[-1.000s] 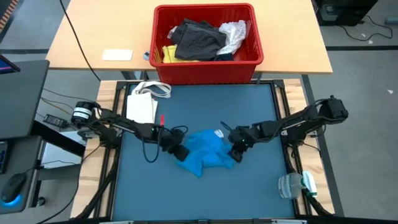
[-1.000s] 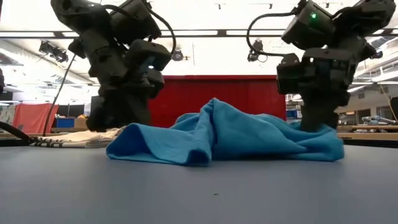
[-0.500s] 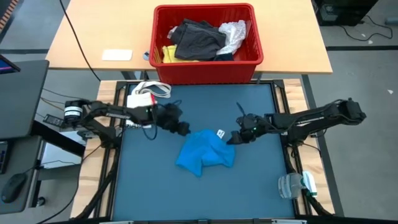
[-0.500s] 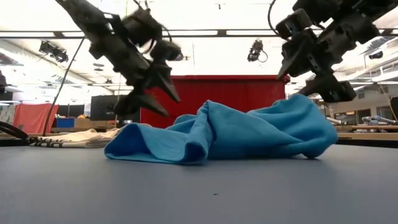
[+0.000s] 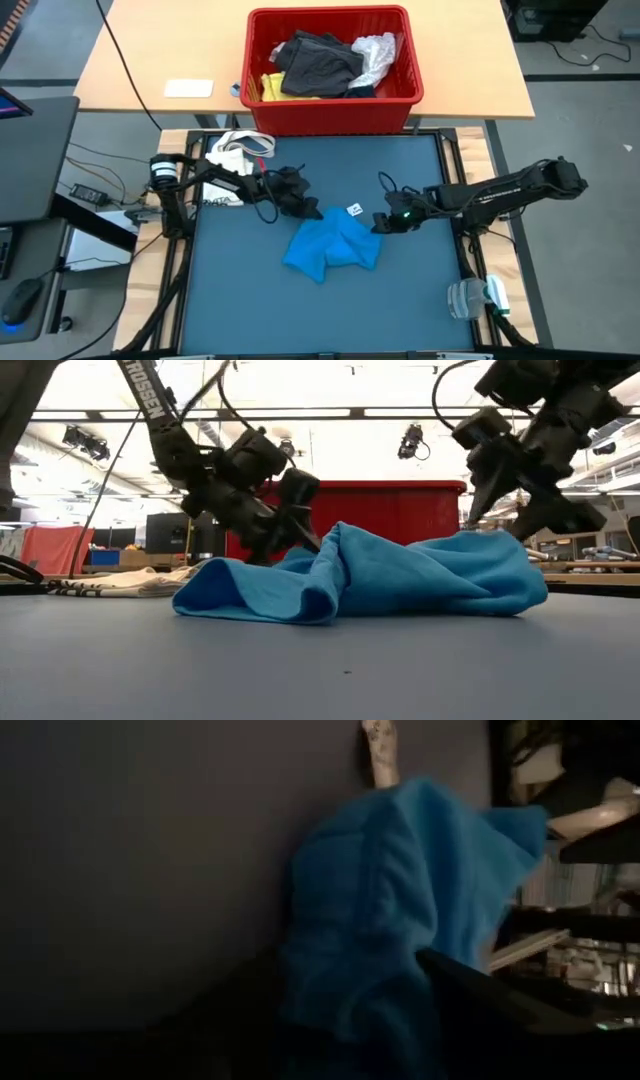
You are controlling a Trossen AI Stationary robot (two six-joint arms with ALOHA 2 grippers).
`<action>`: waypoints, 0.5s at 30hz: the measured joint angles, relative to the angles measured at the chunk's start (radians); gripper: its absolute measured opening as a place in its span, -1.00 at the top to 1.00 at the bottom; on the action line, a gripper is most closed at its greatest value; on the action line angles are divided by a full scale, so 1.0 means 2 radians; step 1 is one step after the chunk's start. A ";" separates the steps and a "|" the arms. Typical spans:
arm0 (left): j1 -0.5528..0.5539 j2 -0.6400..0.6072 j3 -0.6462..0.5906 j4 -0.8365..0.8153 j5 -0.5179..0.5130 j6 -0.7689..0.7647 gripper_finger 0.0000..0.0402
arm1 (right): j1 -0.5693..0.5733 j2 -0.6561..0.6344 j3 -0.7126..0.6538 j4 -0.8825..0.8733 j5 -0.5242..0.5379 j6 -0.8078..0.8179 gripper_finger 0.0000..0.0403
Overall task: Fold laundry
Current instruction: Fold the blue shorts
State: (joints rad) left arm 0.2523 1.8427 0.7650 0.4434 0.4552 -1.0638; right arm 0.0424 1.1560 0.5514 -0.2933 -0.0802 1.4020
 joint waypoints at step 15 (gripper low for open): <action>-0.010 -0.165 0.035 -0.003 -0.049 0.258 0.92 | -0.034 -0.034 0.000 0.061 0.107 -0.135 0.05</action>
State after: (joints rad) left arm 0.2330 1.5122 0.8349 0.4369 0.3576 -0.5482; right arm -0.0253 1.0882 0.5518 -0.1721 0.1333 1.1322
